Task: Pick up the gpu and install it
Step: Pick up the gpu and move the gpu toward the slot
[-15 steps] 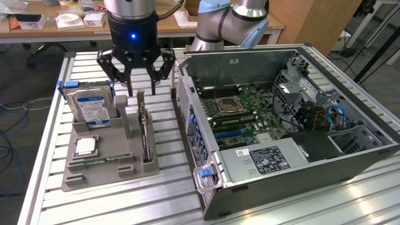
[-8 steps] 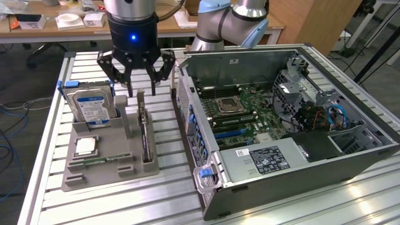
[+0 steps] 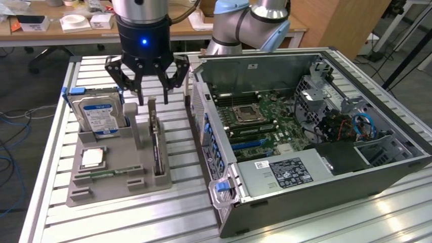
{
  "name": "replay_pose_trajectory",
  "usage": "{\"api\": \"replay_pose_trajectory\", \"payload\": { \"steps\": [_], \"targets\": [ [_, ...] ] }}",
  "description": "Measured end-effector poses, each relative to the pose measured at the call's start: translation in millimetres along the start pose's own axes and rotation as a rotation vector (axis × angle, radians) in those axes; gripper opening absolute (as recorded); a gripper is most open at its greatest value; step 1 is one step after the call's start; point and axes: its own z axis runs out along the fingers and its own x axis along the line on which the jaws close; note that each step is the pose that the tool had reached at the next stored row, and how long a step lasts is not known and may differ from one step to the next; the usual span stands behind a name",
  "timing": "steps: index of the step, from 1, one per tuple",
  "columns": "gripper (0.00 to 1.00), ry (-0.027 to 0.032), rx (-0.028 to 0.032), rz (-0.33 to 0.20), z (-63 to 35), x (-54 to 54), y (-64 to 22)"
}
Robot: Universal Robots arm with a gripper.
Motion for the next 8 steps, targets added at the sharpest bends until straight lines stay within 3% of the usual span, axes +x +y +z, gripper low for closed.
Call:
{"api": "replay_pose_trajectory", "payload": {
  "steps": [8],
  "targets": [
    [0.53,-0.0001,-0.0001,0.000,0.5,-0.1,-1.6]
  ]
}}
